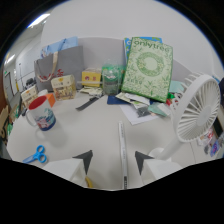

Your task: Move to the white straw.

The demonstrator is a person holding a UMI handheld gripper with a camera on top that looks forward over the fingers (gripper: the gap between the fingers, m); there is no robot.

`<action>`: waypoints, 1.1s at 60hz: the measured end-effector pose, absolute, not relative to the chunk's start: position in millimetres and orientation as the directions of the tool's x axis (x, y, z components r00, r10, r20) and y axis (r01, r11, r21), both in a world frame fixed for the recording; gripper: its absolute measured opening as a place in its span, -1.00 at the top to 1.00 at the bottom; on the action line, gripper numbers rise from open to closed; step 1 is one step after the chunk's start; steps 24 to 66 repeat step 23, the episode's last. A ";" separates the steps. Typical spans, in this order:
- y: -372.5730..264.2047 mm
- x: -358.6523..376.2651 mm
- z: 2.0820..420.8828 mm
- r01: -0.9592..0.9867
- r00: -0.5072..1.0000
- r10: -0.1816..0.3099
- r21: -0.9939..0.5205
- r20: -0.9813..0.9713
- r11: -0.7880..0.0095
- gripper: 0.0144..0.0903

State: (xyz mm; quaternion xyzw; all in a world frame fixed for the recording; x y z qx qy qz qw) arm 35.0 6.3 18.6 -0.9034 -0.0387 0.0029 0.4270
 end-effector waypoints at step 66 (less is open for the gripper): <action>5.5 35.8 16.2 0.063 0.997 0.070 -0.768 0.024 -0.637 -0.85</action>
